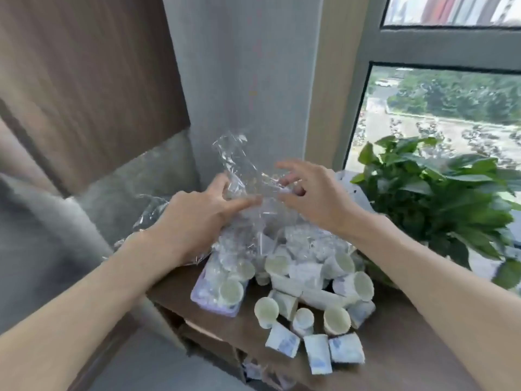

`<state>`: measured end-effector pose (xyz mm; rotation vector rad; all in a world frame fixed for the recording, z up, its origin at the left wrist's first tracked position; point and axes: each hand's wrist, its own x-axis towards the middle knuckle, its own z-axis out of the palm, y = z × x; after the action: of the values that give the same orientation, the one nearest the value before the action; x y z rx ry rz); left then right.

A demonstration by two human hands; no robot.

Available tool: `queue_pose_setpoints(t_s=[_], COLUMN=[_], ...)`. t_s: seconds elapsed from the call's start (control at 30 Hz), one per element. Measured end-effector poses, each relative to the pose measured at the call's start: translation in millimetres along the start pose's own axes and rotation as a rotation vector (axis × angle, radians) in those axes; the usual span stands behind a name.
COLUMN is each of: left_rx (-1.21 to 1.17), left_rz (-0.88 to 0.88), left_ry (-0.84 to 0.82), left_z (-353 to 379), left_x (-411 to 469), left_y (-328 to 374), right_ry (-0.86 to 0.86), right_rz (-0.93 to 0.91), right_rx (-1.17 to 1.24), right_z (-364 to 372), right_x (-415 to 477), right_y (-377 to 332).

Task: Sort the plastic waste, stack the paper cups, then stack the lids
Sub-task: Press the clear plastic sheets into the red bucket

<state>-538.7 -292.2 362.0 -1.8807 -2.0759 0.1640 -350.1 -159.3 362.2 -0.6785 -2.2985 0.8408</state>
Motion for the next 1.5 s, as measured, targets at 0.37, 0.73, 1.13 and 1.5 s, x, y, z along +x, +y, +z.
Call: queue_pose_setpoints(t_s=[0.37, 0.73, 1.13, 1.5], left_rx=[-0.250, -0.559, -0.455, -0.502], left_rz=[-0.541, -1.098, -1.630, -2.149], left_ry=[-0.006, 0.241, 0.187, 0.238], left_z=[53.5, 111.5, 140.8, 210.6], left_x=[-182.4, -387.4, -527.9, -652.6], left_y=[-139.2, -192.9, -116.8, -13.5], right_ry=[-0.473, -0.797, -1.209, -1.410], right_rz=[-0.267, -0.491, -0.610, -0.800], right_rx=[0.155, 0.161, 0.280, 0.212], right_z=[203.4, 405.4, 546.8, 679.1], right_x=[62.1, 52.4, -41.2, -195.8], right_y=[-112.4, -208.4, -253.2, -275.5])
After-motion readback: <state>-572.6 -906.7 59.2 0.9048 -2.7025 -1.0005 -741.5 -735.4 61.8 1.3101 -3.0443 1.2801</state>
